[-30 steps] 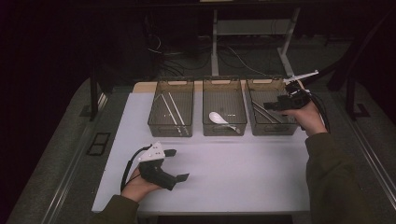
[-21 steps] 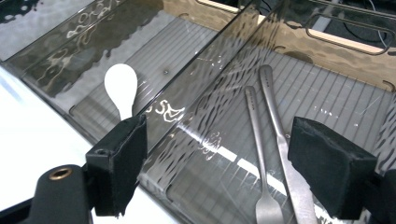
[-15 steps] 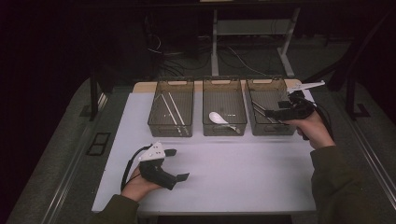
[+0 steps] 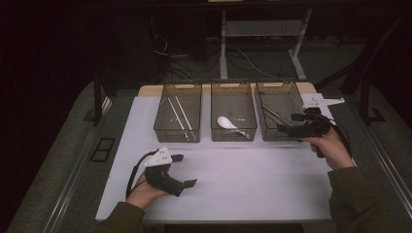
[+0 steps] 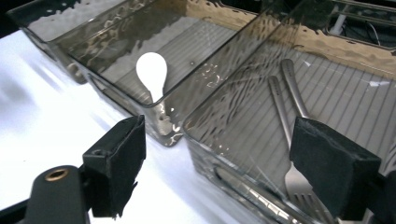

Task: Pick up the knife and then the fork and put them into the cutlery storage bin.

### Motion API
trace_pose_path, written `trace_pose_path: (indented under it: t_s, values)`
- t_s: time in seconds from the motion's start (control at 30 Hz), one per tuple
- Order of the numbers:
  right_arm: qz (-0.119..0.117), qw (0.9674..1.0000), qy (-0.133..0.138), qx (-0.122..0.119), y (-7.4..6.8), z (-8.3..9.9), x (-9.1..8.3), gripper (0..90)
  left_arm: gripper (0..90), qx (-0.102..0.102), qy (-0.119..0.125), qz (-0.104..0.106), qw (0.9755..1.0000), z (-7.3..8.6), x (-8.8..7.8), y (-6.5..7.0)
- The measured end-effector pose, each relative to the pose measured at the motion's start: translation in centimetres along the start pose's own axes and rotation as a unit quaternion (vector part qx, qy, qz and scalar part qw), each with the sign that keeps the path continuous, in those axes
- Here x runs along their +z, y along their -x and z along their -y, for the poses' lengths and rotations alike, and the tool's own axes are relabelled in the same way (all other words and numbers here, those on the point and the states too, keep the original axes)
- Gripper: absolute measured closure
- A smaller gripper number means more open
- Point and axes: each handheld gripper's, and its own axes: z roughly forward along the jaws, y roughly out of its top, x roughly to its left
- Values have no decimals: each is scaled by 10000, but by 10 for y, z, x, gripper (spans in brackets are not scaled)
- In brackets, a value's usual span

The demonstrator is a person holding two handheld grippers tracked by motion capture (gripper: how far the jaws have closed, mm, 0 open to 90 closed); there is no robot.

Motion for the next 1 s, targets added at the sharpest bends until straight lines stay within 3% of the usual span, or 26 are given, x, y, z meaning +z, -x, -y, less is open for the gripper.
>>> trace_pose_path:
  t_s: [0.43,1.0]
  values:
    - [-105,9992,266,-282,-24,15,-11,174,0,30,-17,3,10000,0,-1,2]
    - [-355,9975,448,-406,-45,49,-22,174,0,68,-42,-11,10000,0,-1,3]
